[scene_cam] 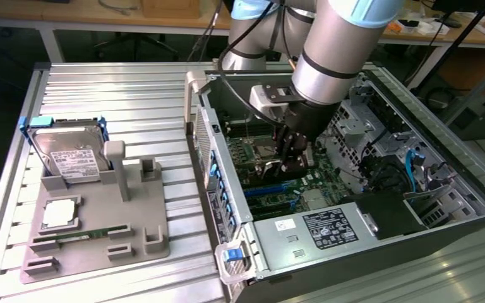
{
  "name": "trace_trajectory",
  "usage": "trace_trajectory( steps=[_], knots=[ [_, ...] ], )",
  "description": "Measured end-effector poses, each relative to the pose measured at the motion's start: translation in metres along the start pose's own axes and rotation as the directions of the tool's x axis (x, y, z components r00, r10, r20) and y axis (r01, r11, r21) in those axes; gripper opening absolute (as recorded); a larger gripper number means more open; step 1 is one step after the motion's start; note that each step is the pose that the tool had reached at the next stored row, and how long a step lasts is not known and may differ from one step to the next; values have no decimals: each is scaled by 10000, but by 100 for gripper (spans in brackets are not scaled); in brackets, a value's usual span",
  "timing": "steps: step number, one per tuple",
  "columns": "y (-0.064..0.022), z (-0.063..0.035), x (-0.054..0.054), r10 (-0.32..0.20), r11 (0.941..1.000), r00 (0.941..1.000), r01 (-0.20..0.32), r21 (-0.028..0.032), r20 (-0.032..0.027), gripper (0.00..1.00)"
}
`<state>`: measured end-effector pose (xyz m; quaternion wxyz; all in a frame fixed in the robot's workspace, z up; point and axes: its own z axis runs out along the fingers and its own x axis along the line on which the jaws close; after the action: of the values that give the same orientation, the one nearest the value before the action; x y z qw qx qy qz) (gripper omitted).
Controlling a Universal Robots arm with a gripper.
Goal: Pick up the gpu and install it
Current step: 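Insert the gpu into the slot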
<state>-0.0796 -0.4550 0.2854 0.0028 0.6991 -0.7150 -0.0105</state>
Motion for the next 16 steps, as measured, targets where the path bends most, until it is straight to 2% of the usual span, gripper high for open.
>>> trace_trajectory(
  steps=[16],
  knots=[
    [-16, 178, -3, 87, 10000, 10000, -87, 1, 12, 27]
  ],
)
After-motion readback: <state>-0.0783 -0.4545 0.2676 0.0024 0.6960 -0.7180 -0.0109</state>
